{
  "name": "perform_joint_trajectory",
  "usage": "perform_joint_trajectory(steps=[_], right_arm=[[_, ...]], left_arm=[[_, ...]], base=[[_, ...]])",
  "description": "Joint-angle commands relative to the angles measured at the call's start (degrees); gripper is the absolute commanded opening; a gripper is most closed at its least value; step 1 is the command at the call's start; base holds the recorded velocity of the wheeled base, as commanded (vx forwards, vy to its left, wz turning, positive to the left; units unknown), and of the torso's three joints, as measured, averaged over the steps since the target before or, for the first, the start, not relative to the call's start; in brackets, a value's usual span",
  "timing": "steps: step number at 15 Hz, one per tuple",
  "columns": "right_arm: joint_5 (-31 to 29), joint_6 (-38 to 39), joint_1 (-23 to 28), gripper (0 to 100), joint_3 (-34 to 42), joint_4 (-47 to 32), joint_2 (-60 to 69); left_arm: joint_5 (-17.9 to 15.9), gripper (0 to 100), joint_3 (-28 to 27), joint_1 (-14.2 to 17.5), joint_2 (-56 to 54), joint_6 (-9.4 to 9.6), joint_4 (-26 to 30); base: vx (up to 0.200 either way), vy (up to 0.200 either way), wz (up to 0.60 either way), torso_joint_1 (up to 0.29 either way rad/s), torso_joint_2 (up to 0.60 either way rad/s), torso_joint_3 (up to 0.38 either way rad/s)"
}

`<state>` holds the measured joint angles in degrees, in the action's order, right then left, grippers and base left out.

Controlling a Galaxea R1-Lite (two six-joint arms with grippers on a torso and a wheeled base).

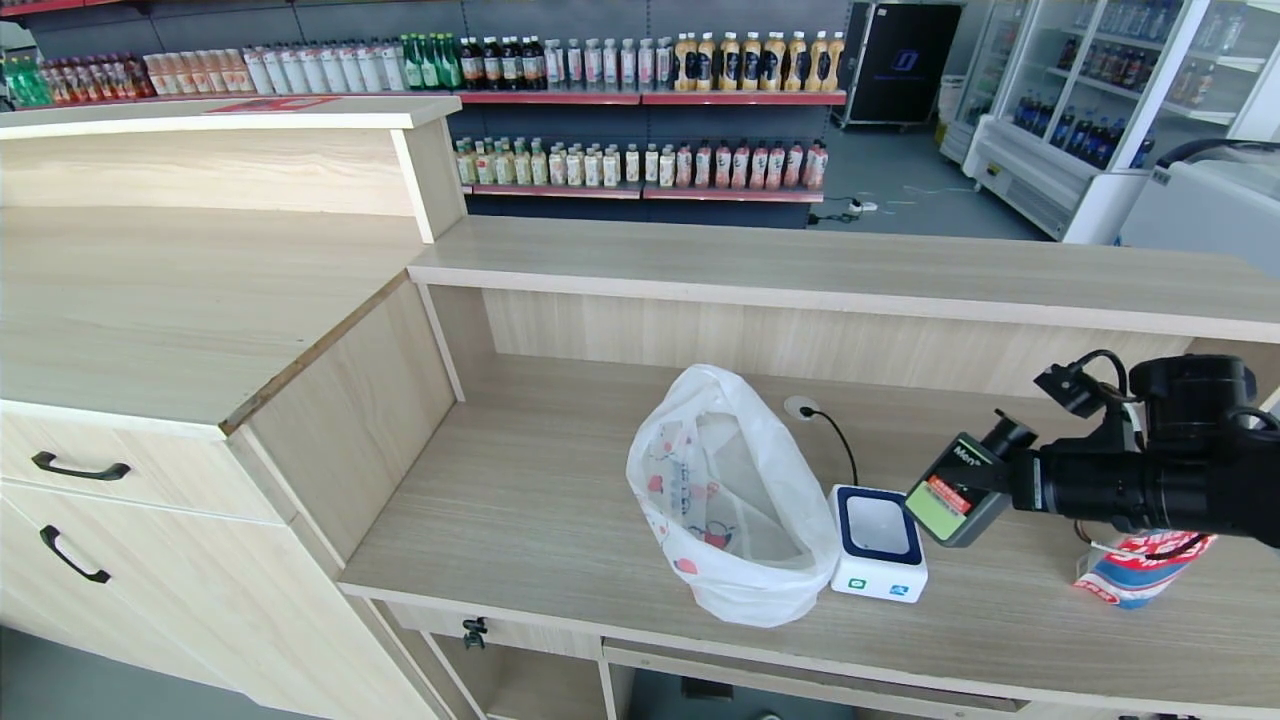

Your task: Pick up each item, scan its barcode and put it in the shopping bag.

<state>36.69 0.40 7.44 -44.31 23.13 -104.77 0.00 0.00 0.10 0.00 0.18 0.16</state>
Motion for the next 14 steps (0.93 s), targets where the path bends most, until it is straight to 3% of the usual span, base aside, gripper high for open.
perform_joint_trajectory(steps=[1, 10, 12, 14], right_arm=[[0.22, 0.04, 0.03, 0, -0.07, 0.25, -0.09], [1.28, -1.19, -0.49, 0, -0.16, 0.52, 0.35], [-4.44, -22.29, 2.06, 0, 5.20, 4.47, 7.21], [-10.15, -40.13, 9.26, 0, 12.67, 11.50, 13.62]], left_arm=[[0.00, 100, 0.00, -0.01, 0.09, -0.01, 0.02], [0.00, 100, 0.00, -0.01, 0.09, -0.01, 0.02], [0.00, 100, 0.00, -0.01, 0.09, -0.01, 0.02], [0.00, 100, 0.00, -0.01, 0.09, -0.01, 0.02]], base=[[0.000, 0.000, 0.00, 0.000, 0.00, 0.000], [0.000, 0.000, 0.00, 0.000, 0.00, 0.000], [0.000, 0.000, 0.00, 0.000, 0.00, 0.000], [0.000, 0.000, 0.00, 0.000, 0.00, 0.000]])
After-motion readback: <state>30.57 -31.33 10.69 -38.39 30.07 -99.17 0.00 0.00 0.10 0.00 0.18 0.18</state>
